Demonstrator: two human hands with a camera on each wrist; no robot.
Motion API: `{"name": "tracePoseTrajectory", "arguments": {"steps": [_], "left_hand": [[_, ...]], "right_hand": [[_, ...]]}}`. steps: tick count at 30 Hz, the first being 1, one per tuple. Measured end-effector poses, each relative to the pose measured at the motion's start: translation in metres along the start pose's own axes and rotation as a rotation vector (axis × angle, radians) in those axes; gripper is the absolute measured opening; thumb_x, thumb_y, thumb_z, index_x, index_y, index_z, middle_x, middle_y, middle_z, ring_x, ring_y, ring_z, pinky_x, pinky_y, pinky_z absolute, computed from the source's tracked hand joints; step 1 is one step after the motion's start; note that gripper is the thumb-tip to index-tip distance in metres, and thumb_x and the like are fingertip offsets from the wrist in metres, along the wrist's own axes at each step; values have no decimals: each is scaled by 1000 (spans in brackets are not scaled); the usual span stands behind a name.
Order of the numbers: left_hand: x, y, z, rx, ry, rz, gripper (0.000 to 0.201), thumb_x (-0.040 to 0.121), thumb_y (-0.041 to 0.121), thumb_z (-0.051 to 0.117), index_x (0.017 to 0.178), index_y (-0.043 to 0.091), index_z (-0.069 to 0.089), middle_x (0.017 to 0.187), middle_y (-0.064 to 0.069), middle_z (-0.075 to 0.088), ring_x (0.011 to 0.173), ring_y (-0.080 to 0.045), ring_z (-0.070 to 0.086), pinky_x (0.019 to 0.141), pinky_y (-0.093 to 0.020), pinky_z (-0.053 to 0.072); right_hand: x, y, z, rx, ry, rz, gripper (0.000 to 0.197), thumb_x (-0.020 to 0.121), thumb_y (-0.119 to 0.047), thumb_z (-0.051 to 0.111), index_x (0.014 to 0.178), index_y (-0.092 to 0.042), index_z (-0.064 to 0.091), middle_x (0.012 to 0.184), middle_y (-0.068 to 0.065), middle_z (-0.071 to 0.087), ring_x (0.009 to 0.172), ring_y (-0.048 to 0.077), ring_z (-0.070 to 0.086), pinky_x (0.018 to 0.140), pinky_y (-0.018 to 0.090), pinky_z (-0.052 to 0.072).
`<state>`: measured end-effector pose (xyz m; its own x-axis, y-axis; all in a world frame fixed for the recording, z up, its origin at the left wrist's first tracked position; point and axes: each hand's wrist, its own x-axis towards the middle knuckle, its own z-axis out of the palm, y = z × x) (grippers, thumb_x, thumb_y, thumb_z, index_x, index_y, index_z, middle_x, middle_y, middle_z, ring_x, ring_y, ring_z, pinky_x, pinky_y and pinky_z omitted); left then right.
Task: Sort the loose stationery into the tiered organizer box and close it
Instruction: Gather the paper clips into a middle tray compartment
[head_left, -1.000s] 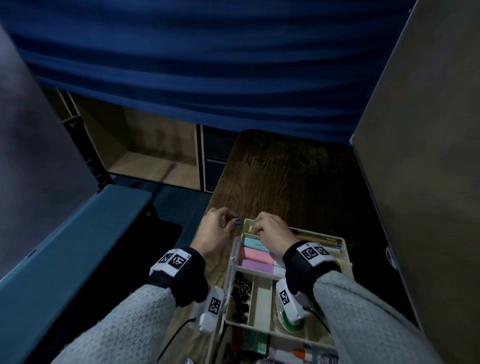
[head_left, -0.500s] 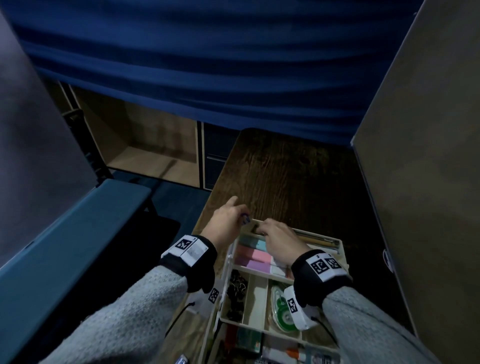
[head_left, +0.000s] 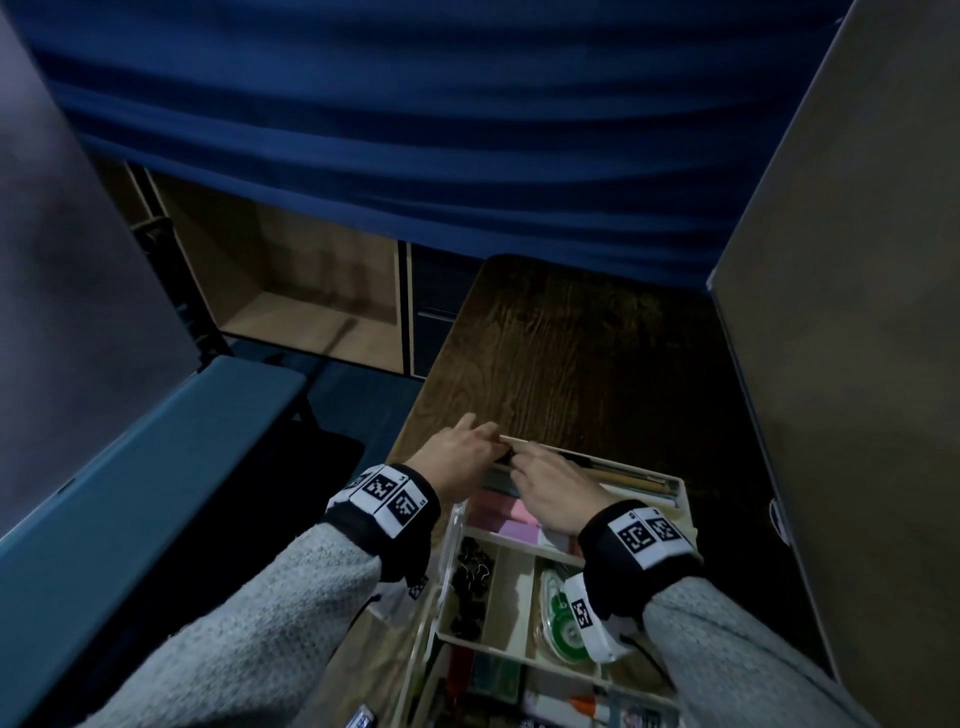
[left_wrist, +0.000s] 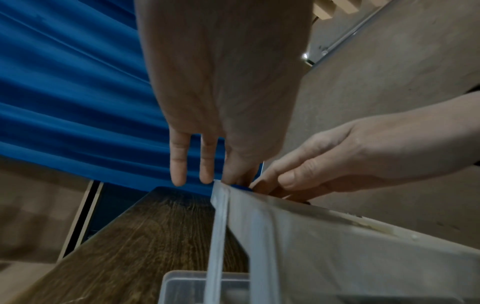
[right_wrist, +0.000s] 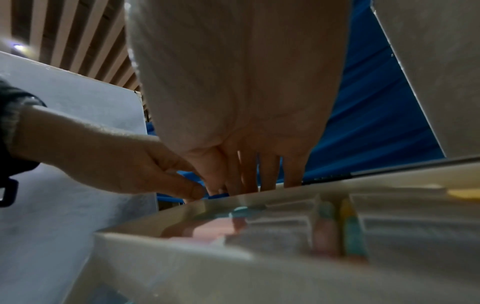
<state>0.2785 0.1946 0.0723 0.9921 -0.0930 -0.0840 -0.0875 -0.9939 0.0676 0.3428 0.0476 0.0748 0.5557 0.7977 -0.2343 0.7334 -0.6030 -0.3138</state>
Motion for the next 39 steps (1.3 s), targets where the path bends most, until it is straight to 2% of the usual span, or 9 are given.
{"name": "tracePoseTrajectory", "arguments": {"steps": [2,6,12,17,21,25,29,33,39], "left_hand": [[-4,1,2,-4,54,-9,48,92,9,43,139,18,40,124,-3,44,109,-23,42,95,-37,44],[-10,0,3,-87,203,-57,29,93,19,46,122,17,51,115,-2,49,104,-22,46,87,-32,43],[-4,-1,6,-72,94,-61,36,98,29,40,133,26,47,113,0,51,103,-22,42,85,-36,41],[2,-4,6,-229,112,-106,17,95,27,47,109,19,54,109,0,62,104,-23,47,86,-39,40],[6,-6,4,-300,119,-130,20,95,25,47,110,12,44,104,-8,62,100,-28,52,83,-41,40],[7,-7,4,-268,139,-116,16,93,18,48,107,12,55,108,-7,51,100,-27,54,83,-44,44],[6,-7,6,-191,149,-120,26,94,17,49,117,20,59,112,-6,44,102,-27,50,86,-41,44],[0,-4,3,-72,132,-90,36,96,22,45,130,32,53,115,-2,46,104,-22,46,86,-36,39],[-12,1,1,-24,140,-121,34,95,24,46,128,21,50,123,-3,43,111,-23,44,88,-38,38]], "right_hand": [[-2,-1,1,-30,-19,-1,33,101,-17,35,123,-7,58,141,3,42,127,20,45,107,42,38],[-4,0,2,-5,-16,35,32,101,-21,34,122,-10,55,146,-2,33,118,25,52,100,47,42],[-4,-1,0,-16,-7,41,31,101,-19,35,121,-11,57,139,-4,38,109,22,55,95,43,45],[-4,-1,0,-35,-28,53,32,101,-21,34,123,-13,55,140,-4,37,114,25,53,98,46,43],[-3,2,2,-40,-42,48,32,101,-22,34,125,-13,54,144,-3,36,120,25,50,101,46,41],[-3,2,2,-34,-35,69,32,101,-24,33,123,-16,55,143,-5,36,119,26,50,99,46,42],[-4,-2,1,-36,-27,68,33,101,-24,33,124,-17,57,146,-9,34,119,25,52,100,46,42],[-4,-2,-2,17,-27,28,32,100,-17,35,122,-10,58,142,-4,40,119,23,52,102,44,40],[-5,-7,-10,107,-11,77,34,101,-18,32,125,-13,55,136,0,44,120,21,49,102,40,38]]}}
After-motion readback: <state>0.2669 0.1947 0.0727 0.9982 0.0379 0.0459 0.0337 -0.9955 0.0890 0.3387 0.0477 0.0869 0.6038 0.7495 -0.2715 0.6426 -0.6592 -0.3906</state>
